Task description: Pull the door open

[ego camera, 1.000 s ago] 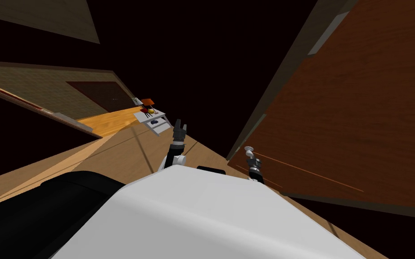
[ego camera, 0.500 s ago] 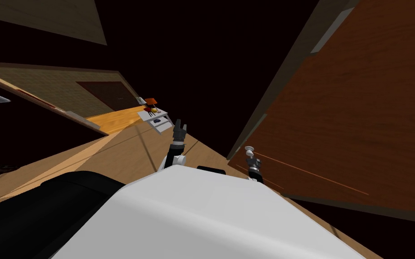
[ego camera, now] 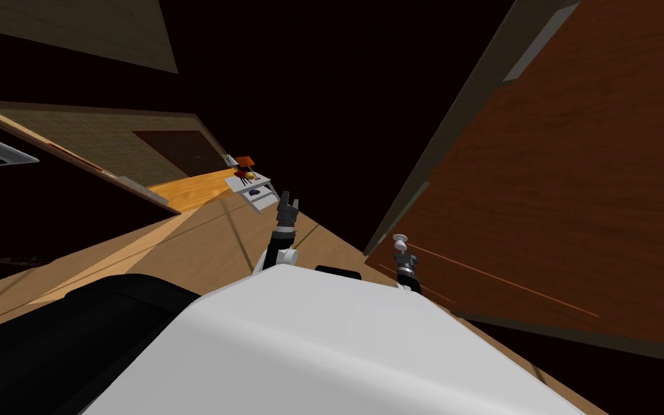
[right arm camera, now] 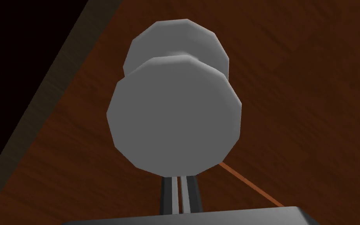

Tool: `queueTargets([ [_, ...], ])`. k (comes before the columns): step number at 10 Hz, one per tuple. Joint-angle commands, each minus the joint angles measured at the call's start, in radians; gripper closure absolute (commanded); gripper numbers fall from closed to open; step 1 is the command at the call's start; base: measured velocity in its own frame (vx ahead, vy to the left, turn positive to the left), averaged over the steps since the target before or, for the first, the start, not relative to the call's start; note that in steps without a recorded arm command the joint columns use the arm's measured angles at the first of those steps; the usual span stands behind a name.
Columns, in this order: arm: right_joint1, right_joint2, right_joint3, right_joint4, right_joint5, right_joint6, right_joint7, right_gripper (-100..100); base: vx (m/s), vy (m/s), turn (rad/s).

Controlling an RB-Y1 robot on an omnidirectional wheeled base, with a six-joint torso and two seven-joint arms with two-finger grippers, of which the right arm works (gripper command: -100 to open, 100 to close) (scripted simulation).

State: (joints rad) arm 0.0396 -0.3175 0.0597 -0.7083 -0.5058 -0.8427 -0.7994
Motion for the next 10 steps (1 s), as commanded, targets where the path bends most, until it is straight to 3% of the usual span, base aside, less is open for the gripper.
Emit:
queueTargets([
  [1, 0.004, 0.009, 0.008, -0.016, -0.021, 0.001, -0.038, -100, -0.066, -0.028, 0.007],
  [10, 0.027, 0.062, 0.058, -0.113, -0.151, 0.009, -0.268, -100, -0.098, 0.005, 0.029],
])
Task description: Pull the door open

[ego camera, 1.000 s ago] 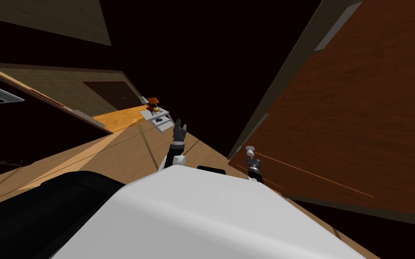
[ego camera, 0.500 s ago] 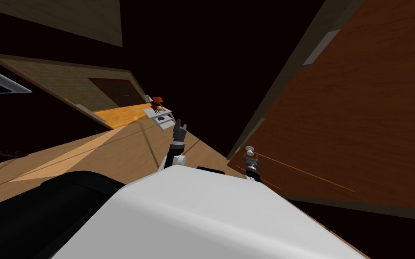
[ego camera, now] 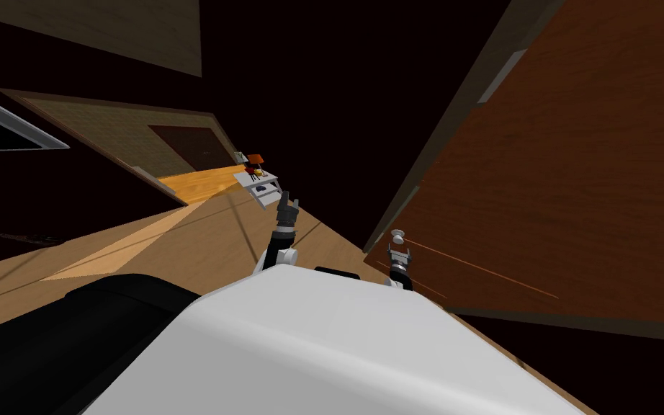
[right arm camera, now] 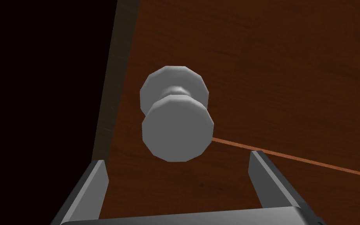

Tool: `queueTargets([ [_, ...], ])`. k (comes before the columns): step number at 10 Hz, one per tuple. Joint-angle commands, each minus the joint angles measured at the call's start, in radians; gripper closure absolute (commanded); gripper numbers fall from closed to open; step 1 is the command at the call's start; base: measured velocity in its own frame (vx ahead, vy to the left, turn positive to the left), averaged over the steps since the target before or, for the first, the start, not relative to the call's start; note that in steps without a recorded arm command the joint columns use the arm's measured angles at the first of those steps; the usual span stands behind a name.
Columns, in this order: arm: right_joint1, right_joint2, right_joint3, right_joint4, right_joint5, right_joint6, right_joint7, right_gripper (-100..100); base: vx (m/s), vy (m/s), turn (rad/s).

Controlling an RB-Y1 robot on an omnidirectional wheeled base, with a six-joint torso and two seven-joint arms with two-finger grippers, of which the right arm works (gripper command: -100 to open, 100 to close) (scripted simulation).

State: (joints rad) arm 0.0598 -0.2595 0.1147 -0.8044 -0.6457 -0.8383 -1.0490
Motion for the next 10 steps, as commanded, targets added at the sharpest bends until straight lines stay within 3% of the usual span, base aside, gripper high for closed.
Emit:
queueTargets([
  [1, 0.010, 0.011, 0.009, -0.029, -0.027, 0.005, -0.046, -100, -0.094, -0.013, 0.022],
  [7, 0.024, 0.043, 0.039, -0.086, -0.103, 0.010, -0.183, -100, -0.092, -0.005, 0.020],
  [8, 0.021, 0.038, 0.036, -0.079, -0.095, 0.010, -0.167, -100, -0.037, -0.007, 0.004],
  [10, 0.033, 0.001, 0.026, -0.059, -0.106, -0.004, -0.216, -100, 0.160, -0.009, 0.121],
])
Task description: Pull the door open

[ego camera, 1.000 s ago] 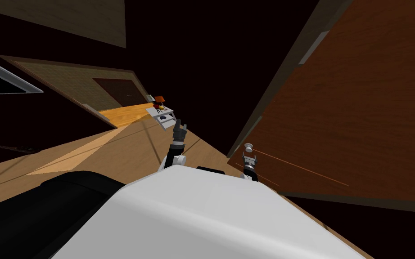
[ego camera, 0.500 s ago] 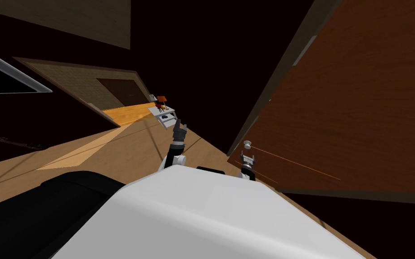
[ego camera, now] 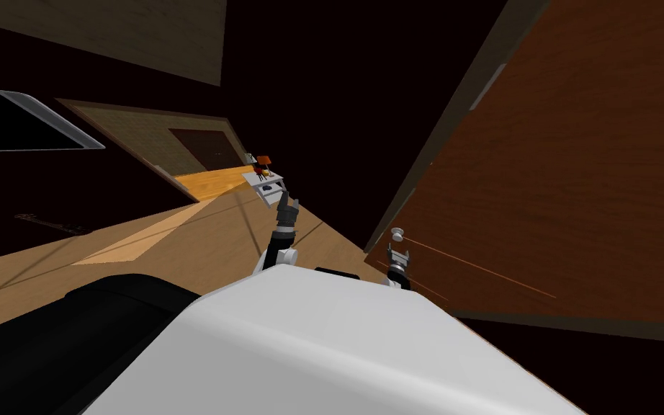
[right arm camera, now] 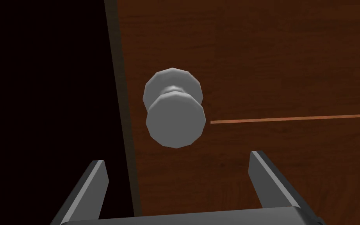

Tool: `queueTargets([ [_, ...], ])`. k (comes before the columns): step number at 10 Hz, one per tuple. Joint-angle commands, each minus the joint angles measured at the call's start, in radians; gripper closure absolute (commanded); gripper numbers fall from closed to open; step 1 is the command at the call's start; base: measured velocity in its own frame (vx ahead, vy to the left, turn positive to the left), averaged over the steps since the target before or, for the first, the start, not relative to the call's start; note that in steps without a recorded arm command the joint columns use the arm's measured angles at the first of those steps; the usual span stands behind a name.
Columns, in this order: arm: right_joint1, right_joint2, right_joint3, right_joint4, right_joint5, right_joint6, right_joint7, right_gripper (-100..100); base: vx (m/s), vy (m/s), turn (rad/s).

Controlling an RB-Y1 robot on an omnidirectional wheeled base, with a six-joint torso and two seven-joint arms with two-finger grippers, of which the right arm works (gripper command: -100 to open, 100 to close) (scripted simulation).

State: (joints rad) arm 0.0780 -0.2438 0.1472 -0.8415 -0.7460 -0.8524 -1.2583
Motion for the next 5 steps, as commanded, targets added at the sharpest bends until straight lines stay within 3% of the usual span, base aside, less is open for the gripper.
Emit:
queueTargets([
  [1, 0.021, -0.033, -0.012, -0.012, -0.010, 0.004, -0.027, -100, 0.238, -0.012, 0.122],
  [3, 0.031, -0.066, -0.021, 0.006, -0.018, -0.007, -0.066, -100, 0.222, -0.023, 0.110],
  [4, 0.031, -0.066, -0.021, 0.006, -0.018, -0.007, -0.066, -100, 0.115, -0.013, 0.033],
  [5, 0.037, -0.086, -0.027, 0.017, -0.023, -0.014, -0.089, -100, 0.145, -0.020, 0.097],
])
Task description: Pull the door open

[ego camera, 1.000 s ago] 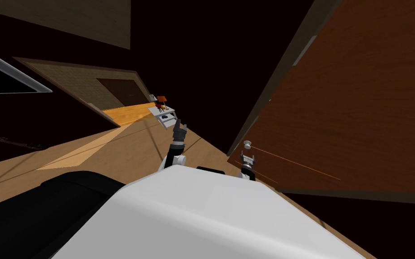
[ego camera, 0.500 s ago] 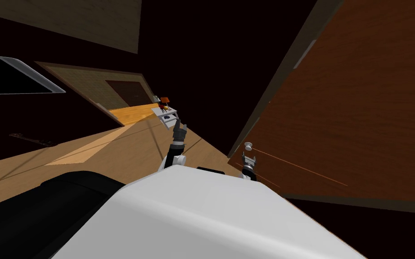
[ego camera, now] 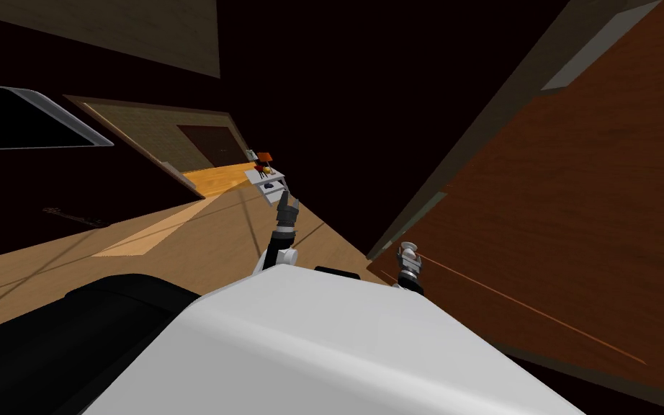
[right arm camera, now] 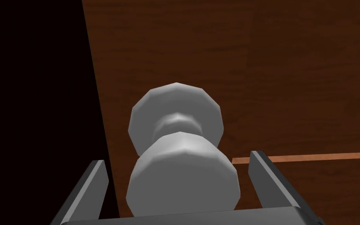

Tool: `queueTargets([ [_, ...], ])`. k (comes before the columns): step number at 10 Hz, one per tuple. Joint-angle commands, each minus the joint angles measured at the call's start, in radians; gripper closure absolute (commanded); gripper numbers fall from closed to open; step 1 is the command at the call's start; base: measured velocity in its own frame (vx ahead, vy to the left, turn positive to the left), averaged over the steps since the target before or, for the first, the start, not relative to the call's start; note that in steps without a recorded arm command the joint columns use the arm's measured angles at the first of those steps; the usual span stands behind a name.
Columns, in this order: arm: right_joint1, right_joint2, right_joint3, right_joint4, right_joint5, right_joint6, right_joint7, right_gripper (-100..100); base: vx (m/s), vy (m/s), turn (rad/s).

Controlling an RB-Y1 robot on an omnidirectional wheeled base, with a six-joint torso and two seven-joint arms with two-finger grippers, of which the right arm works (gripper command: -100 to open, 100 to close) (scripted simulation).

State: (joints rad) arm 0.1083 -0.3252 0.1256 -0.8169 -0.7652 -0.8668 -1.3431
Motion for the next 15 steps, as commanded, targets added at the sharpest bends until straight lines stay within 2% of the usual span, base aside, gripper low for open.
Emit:
queueTargets([
  [1, 0.000, 0.000, 0.000, 0.000, 0.000, 0.000, 0.000, -100, 0.081, -0.013, 0.025],
  [2, 0.000, 0.000, 0.000, 0.000, 0.000, 0.000, 0.000, 100, -0.014, -0.002, -0.034],
  [7, 0.000, 0.000, 0.000, 0.000, 0.000, 0.000, 0.000, 100, -0.014, 0.001, 0.003],
  [8, 0.008, -0.013, 0.022, -0.007, 0.009, 0.000, -0.021, 100, -0.115, -0.015, 0.100],
  [12, 0.021, -0.037, 0.063, -0.023, 0.027, -0.006, -0.064, 100, -0.206, -0.020, 0.086],
  [15, 0.036, -0.064, 0.112, -0.042, 0.047, -0.012, -0.113, 100, -0.247, -0.021, 0.098],
])
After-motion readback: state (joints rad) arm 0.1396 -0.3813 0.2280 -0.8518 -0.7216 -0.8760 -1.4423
